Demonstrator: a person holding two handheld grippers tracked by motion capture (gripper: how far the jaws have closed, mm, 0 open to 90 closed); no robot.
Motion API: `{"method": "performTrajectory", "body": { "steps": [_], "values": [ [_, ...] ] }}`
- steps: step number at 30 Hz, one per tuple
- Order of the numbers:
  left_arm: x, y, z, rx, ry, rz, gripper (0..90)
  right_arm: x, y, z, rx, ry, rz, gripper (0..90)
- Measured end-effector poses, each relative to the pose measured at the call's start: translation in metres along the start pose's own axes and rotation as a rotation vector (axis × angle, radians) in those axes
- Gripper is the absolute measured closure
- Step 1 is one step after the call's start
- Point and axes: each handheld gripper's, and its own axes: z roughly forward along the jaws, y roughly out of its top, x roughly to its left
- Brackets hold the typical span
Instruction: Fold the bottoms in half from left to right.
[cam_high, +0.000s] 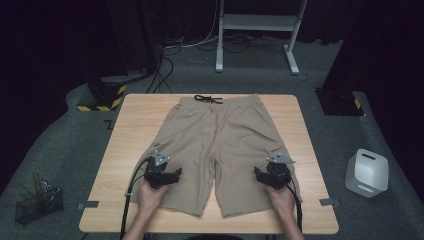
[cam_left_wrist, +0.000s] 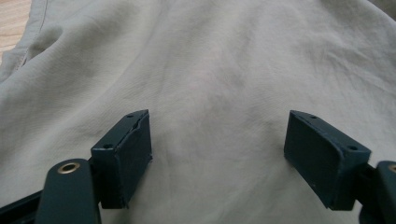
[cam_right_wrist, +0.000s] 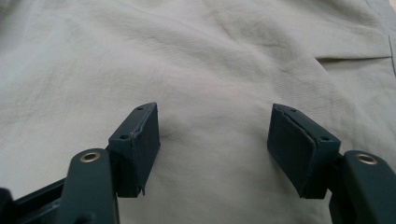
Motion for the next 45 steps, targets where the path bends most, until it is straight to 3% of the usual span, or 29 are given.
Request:
{"method": "performTrajectory", "body": {
  "steps": [14, 27, 43, 45],
  "values": [
    [0.0, 0.0, 0.0, 0.001, 0.0, -0.005, 22.9, 0.0, 0.0, 0.0, 0.001, 0.001, 0.0, 33.6],
    [-0.001, 0.0, 0.0, 0.007, -0.007, -0.009, 20.0, -0.001, 0.0, 0.0, 0.016, -0.014, 0.013, 22.1],
    [0.0, 0.01, -0.006, -0.017, -0.041, -0.03, 20.9, -0.003, 0.002, -0.009, -0.035, 0.002, 0.016, 23.5],
    [0.002, 0.011, -0.007, -0.023, -0.05, -0.048, 21.8, -0.003, 0.004, -0.01, -0.037, 0.006, 0.02, 23.6]
  ]
}}
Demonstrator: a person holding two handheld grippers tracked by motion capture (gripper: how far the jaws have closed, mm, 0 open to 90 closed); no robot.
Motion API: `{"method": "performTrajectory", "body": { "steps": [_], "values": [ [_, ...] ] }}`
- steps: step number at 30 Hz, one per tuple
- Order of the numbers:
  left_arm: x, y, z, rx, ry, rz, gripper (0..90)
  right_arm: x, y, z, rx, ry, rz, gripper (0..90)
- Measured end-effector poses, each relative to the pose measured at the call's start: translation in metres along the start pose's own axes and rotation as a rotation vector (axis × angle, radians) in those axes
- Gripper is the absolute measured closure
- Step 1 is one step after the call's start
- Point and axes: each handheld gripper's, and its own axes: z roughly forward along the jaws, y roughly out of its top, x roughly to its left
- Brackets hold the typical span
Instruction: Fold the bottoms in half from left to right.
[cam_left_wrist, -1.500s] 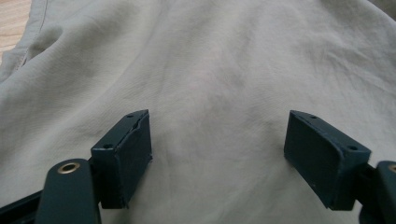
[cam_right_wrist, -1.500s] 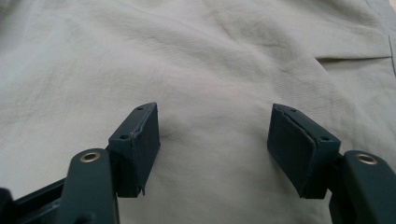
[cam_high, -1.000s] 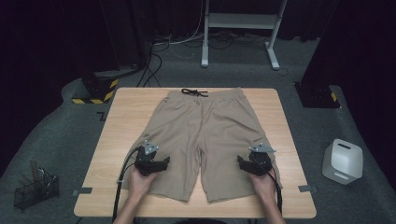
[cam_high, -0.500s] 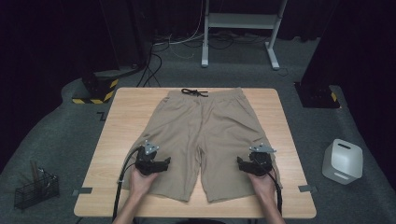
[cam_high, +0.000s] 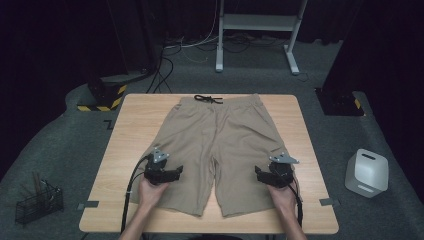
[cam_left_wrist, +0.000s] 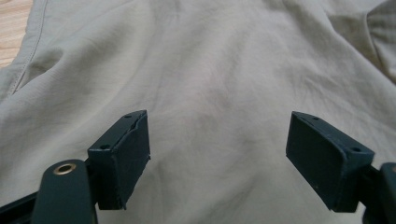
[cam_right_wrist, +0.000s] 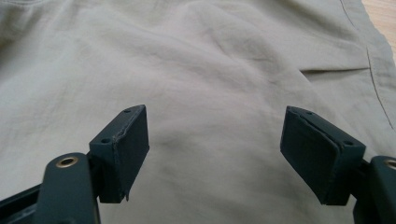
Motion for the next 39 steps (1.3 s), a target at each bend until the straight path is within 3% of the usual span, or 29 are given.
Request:
{"method": "performTrajectory", "body": {
  "steps": [8, 12, 19, 20, 22, 27, 39],
  "values": [
    [0.005, 0.001, 0.001, -0.001, -0.023, -0.022, 22.2, 0.0, 0.007, -0.001, -0.016, 0.025, -0.007, 23.7],
    [0.004, 0.011, 0.002, 0.011, -0.023, -0.001, 22.0, 0.002, 0.013, 0.0, -0.02, 0.036, -0.013, 24.0],
    [0.008, 0.021, 0.007, 0.009, -0.022, -0.007, 22.6, 0.005, 0.024, 0.005, -0.019, 0.043, -0.02, 24.6],
    [0.01, 0.024, 0.008, 0.008, -0.027, -0.029, 23.3, 0.006, 0.027, 0.008, -0.016, 0.043, -0.027, 25.1],
    [0.012, 0.027, 0.012, 0.014, -0.022, -0.031, 23.0, 0.007, 0.031, 0.01, -0.015, 0.048, -0.03, 26.1],
    [0.012, 0.036, 0.019, 0.025, -0.014, -0.029, 23.5, 0.01, 0.039, 0.019, -0.003, 0.063, -0.031, 28.5],
    [0.009, 0.05, 0.042, 0.039, 0.011, -0.021, 25.9, 0.017, 0.055, 0.044, 0.01, 0.05, -0.04, 33.1]
  ]
}}
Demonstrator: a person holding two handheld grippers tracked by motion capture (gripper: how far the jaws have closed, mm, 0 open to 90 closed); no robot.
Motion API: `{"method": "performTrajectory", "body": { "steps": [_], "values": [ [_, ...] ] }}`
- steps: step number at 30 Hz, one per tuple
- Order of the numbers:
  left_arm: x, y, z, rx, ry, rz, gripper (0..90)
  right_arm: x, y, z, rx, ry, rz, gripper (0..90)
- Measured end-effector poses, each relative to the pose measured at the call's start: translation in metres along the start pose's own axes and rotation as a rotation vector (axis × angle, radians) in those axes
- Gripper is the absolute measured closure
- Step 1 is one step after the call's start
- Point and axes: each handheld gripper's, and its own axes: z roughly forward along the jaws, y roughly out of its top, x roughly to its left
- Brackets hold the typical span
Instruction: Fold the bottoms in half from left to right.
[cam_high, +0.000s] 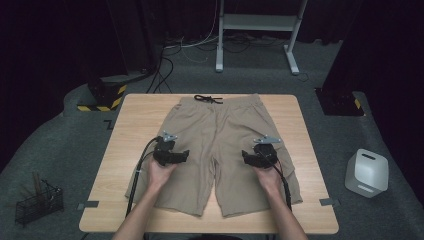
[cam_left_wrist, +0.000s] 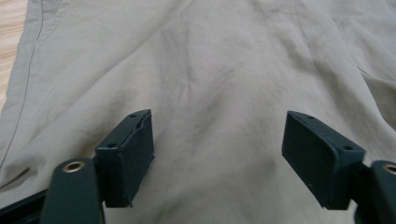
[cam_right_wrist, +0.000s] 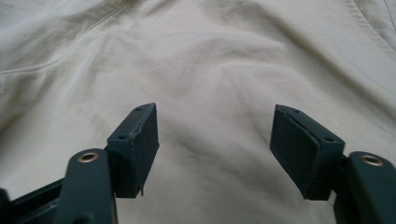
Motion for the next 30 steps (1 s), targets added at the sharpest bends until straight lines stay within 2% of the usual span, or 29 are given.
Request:
{"method": "performTrajectory", "body": {
  "steps": [5, 12, 16, 17, 26, 30],
  "values": [
    [0.003, -0.001, 0.008, 0.009, 0.006, -0.023, 26.2, -0.001, -0.003, 0.011, 0.019, -0.018, 0.015, 33.0],
    [0.0, -0.005, 0.015, 0.051, 0.034, 0.011, 26.2, -0.001, -0.006, 0.021, 0.057, -0.04, 0.003, 33.4],
    [-0.003, -0.007, 0.015, 0.05, 0.046, 0.034, 26.0, -0.001, -0.007, 0.021, 0.058, -0.037, 0.002, 33.3],
    [-0.004, -0.008, 0.015, 0.045, 0.053, 0.053, 26.0, -0.001, -0.007, 0.021, 0.059, -0.036, 0.002, 33.3],
    [-0.008, -0.021, 0.011, -0.019, 0.047, 0.055, 27.1, 0.0, -0.008, 0.019, 0.065, -0.037, 0.006, 33.4],
    [-0.01, -0.024, 0.008, -0.026, 0.045, 0.055, 28.8, 0.002, -0.009, 0.017, 0.066, -0.036, 0.002, 33.5]
  ]
}}
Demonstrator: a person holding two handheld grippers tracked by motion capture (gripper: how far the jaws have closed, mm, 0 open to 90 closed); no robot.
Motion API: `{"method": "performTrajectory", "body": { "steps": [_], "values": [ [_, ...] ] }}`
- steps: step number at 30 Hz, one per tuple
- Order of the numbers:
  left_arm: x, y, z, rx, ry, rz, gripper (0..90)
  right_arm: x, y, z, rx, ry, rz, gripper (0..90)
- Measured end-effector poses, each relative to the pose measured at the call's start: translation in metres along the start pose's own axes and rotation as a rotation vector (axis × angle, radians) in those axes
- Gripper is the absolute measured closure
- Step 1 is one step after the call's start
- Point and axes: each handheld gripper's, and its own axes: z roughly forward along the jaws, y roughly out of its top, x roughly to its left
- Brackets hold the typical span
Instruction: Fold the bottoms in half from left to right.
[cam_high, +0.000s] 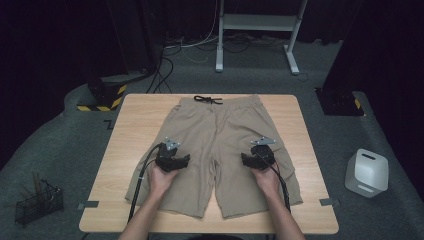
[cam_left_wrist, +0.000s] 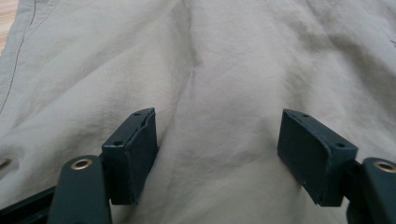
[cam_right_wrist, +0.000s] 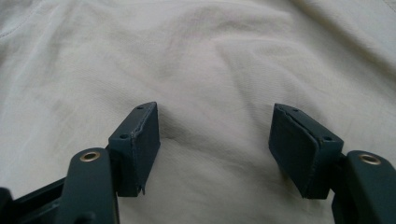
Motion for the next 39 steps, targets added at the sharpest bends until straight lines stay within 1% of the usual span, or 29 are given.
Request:
{"method": "performTrajectory", "body": {
  "steps": [2, 3, 4, 7, 9, 13, 15, 16, 18, 21, 29, 30, 35, 36, 37, 39],
  "values": [
    [0.0, -0.001, -0.001, -0.002, 0.0, 0.003, 29.5, 0.001, -0.002, -0.002, -0.005, 0.001, -0.005, 33.5],
    [-0.001, -0.001, -0.001, -0.001, -0.002, 0.0, 29.7, 0.002, -0.003, -0.003, -0.004, 0.003, 0.001, 33.5],
    [-0.003, -0.003, -0.003, -0.003, -0.003, 0.005, 29.9, 0.002, -0.004, -0.004, -0.002, 0.005, -0.008, 33.6],
    [-0.006, -0.007, -0.007, -0.003, -0.007, 0.001, 30.5, 0.005, -0.008, -0.008, 0.0, 0.01, -0.013, 33.6],
    [-0.008, -0.008, -0.009, -0.004, -0.007, 0.002, 30.8, 0.006, -0.009, -0.009, 0.003, 0.013, -0.009, 33.6],
    [-0.014, -0.015, -0.017, -0.006, -0.009, 0.002, 31.4, 0.01, -0.016, -0.016, 0.008, 0.02, -0.022, 33.6],
    [-0.015, -0.017, -0.019, -0.005, -0.009, 0.003, 31.7, 0.011, -0.018, -0.018, 0.006, 0.022, -0.021, 33.6],
    [-0.018, -0.02, -0.023, -0.003, -0.009, 0.007, 31.7, 0.012, -0.021, -0.021, 0.004, 0.024, -0.025, 33.7],
    [-0.019, -0.022, -0.025, -0.003, -0.01, 0.005, 31.8, 0.015, -0.025, -0.025, 0.007, 0.029, -0.028, 33.7],
    [-0.024, -0.028, -0.032, -0.003, -0.013, 0.009, 31.9, 0.018, -0.03, -0.031, 0.008, 0.034, -0.038, 33.7],
    [-0.032, -0.038, -0.043, -0.004, -0.013, 0.01, 32.0, 0.027, -0.043, -0.043, 0.002, 0.046, -0.051, 33.8],
    [-0.033, -0.039, -0.044, -0.006, -0.013, 0.008, 32.0, 0.028, -0.045, -0.044, 0.006, 0.047, -0.047, 33.9],
    [-0.038, -0.045, -0.051, -0.005, -0.014, 0.01, 32.0, 0.033, -0.051, -0.05, 0.003, 0.054, -0.062, 33.9],
    [-0.039, -0.047, -0.053, -0.007, -0.015, 0.012, 32.0, 0.035, -0.052, -0.052, 0.005, 0.055, -0.058, 33.9],
    [-0.04, -0.048, -0.054, -0.007, -0.015, 0.006, 32.1, 0.036, -0.053, -0.053, 0.004, 0.056, -0.064, 34.0],
    [-0.041, -0.051, -0.058, -0.006, -0.015, 0.012, 32.2, 0.039, -0.057, -0.056, 0.004, 0.059, -0.067, 34.2]
  ]
}}
